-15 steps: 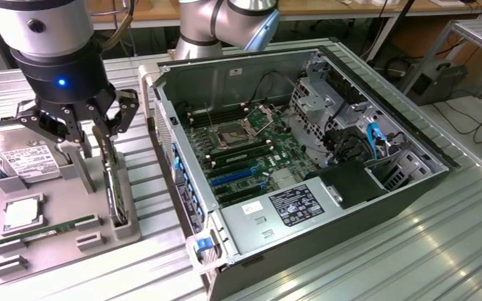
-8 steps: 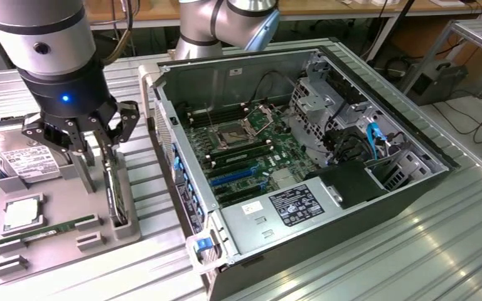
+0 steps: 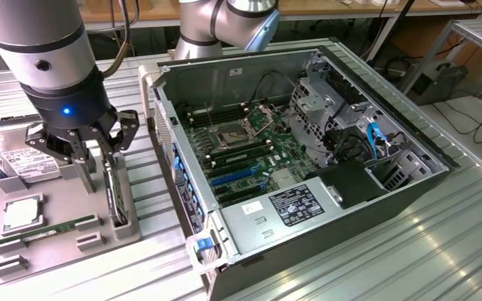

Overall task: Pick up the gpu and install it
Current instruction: 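Pick up the gpu and move the gpu toward the slot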

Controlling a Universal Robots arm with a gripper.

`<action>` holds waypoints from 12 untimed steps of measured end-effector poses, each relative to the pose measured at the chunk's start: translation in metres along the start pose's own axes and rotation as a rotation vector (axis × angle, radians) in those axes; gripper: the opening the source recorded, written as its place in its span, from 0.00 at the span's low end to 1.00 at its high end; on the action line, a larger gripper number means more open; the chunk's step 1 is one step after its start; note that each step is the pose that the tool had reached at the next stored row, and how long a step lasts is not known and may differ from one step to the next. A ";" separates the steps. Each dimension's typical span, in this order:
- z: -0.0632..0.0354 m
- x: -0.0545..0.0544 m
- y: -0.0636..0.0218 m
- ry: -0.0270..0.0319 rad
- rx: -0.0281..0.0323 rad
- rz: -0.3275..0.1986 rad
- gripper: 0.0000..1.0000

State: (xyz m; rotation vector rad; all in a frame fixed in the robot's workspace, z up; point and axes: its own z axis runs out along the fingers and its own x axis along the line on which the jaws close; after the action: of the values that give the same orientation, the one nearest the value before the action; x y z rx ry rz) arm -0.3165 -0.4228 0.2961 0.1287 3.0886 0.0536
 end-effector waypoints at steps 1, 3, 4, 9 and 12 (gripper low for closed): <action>0.0020 0.000 -0.0002 0.0001 0.0000 0.000 0.36; 0.0057 0.000 -0.0008 0.0001 0.0001 0.000 0.36; 0.0080 0.000 -0.0011 0.0001 0.0001 0.000 0.36; 0.0209 0.001 -0.0028 0.0001 0.0001 0.000 0.36; 0.0268 0.001 -0.0034 0.0001 0.0001 0.000 0.36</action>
State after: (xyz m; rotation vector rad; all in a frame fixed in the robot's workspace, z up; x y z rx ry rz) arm -0.3166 -0.4252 0.2692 0.1288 3.0887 0.0535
